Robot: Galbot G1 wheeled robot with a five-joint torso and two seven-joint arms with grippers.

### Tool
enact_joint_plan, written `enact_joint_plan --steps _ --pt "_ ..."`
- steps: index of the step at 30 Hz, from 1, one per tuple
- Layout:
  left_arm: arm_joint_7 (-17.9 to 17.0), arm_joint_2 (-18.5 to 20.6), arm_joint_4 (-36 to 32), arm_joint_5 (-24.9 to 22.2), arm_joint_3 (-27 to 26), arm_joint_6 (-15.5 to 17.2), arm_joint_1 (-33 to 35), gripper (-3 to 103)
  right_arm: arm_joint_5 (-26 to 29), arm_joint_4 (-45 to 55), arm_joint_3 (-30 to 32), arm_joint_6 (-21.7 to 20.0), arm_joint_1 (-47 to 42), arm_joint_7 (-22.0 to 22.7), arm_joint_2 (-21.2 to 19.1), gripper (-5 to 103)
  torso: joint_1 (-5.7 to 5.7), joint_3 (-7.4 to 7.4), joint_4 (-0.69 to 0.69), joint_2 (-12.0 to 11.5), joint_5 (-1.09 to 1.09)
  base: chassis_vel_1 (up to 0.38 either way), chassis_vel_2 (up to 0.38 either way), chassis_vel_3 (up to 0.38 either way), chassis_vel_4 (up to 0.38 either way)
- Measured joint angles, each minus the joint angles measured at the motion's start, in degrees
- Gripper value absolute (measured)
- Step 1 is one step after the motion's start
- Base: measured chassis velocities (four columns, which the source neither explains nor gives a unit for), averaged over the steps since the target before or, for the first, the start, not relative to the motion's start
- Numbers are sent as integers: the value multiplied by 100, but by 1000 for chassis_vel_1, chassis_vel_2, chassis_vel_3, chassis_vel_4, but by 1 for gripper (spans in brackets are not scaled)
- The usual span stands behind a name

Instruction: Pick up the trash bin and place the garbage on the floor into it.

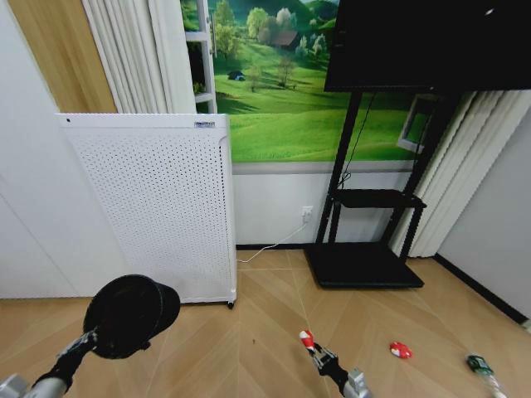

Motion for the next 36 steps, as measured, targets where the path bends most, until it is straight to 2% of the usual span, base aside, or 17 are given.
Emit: enact_joint_plan --steps 1,3,4,6,9,11,12,14,15,16,17,19,20,21,26,29,36 --pt "0 0 0 0 0 0 0 3 0 0 0 0 0 0 0 24 0 0 0 0 0 0 0 0 0" --pt "35 129 113 336 458 -66 -87 3 181 568 -53 120 -173 -225 -21 24 0 0 -1 0 -2 0 0 0 0" --pt "35 129 113 336 458 -66 -87 3 181 568 -53 120 -173 -225 -21 24 0 0 -1 0 -2 0 0 0 0" --pt "37 179 247 516 854 -125 -202 3 341 999 -94 210 -262 -449 -69 24 0 0 -4 0 -1 0 0 0 0" --pt "26 194 362 542 1137 -144 -275 3 456 1332 -156 234 -272 -644 -169 24 0 0 -3 0 -2 0 0 0 0" --pt "-55 264 653 468 1570 -147 -460 3 648 1761 -288 234 -282 -891 -404 24 0 0 0 0 0 0 0 0 0" --pt "-55 264 653 468 1570 -147 -460 3 648 1761 -288 234 -282 -891 -404 24 0 0 0 0 0 0 0 0 0" --pt "-113 431 1163 410 2183 -148 -774 3 761 2032 -465 235 -309 -1017 -637 24 0 0 -2 0 -1 0 0 0 0" --pt "-113 431 1163 410 2183 -148 -774 3 761 2032 -465 235 -309 -1017 -637 24 0 0 -2 0 -1 0 0 0 0" --pt "-119 523 1491 400 2644 -148 -993 3 767 2110 -612 246 -285 -1054 -764 24 0 0 -2 0 -2 0 0 0 0" --pt "-119 523 1491 400 2644 -148 -993 3 767 2110 -612 246 -285 -1054 -764 24 0 0 -2 0 -2 0 0 0 0" --pt "-91 609 1972 555 3405 -147 -1461 3 731 2120 -930 286 -174 -1075 -902 24 0 0 -2 0 -2 0 0 0 0" --pt "-91 609 1972 555 3405 -147 -1461 3 731 2120 -930 286 -174 -1075 -902 24 0 0 -2 0 -2 0 0 0 0" --pt "-40 591 2061 703 3627 -148 -1624 3 684 2029 -1073 312 -113 -1073 -918 24 0 0 -3 0 -2 0 0 0 0" --pt "84 482 2030 767 4235 -131 -1978 3 461 1734 -1490 394 50 -1069 -799 24 0 0 -3 0 -2 0 0 0 0" --pt "103 561 1938 785 4577 -82 -2088 3 349 1614 -1751 395 114 -1061 -672 24 0 0 -4 0 -1 0 0 0 0" --pt "104 670 1533 758 4868 97 -1777 3 158 1079 -2181 427 387 -977 -398 24 0 0 -2 0 -1 0 0 0 0"
